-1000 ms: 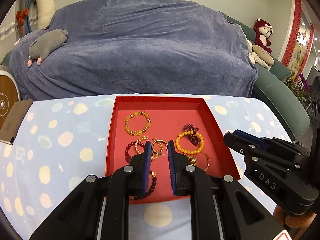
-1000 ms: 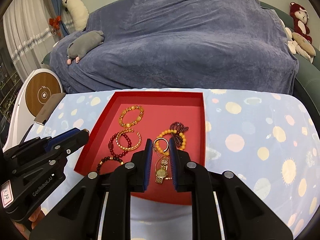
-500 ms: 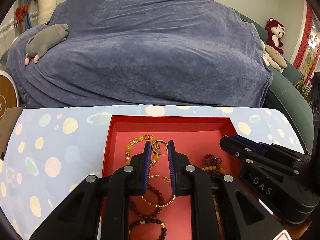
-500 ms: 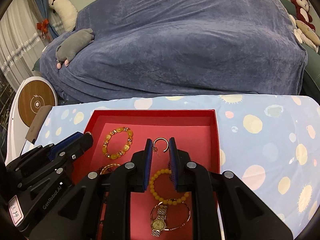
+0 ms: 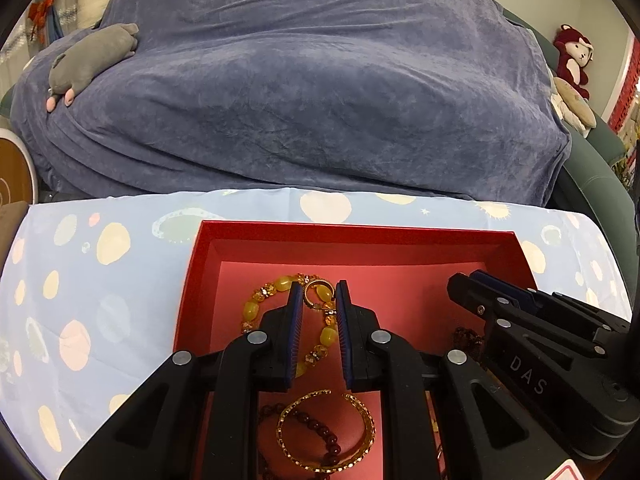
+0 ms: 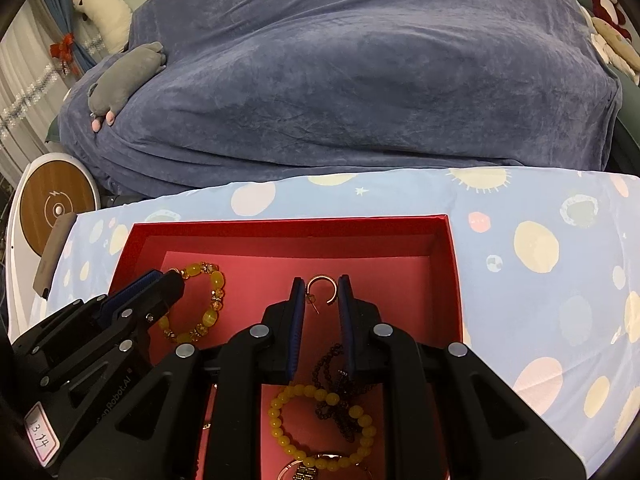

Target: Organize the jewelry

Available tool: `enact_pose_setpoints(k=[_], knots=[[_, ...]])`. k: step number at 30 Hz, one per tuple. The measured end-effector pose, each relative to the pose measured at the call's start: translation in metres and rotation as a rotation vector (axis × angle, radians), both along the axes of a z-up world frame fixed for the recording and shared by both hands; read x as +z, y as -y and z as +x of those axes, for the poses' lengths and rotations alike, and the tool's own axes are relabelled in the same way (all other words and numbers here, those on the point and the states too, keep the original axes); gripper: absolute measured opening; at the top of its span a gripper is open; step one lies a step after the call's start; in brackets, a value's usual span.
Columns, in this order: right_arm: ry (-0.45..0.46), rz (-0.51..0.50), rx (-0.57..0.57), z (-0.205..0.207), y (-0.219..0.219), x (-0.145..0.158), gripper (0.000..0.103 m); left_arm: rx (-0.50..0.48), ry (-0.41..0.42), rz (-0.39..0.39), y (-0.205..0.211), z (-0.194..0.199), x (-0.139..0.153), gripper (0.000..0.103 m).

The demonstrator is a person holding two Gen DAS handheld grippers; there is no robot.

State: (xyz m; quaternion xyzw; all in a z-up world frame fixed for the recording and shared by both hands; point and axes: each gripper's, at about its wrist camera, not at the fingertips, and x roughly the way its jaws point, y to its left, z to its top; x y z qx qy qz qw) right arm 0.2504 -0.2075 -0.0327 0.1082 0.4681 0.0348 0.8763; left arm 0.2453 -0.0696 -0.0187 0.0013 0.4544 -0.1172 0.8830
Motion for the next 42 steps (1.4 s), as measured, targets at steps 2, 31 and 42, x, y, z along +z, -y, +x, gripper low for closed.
enact_pose_setpoints(k=[2,31,42], knots=[[-0.013,-0.003,-0.001,0.001,-0.001,-0.002,0.018,0.004,-0.008,0.001,0.000,0.002,-0.001,0.014],[0.057,-0.028,0.010,-0.116,-0.003,0.051,0.031,0.021,0.036,-0.001,-0.048,-0.099,0.045,0.032],[0.033,-0.029,0.037,-0.190,-0.027,0.031,0.035,0.042,-0.020,-0.018,-0.066,-0.160,0.025,0.032]])
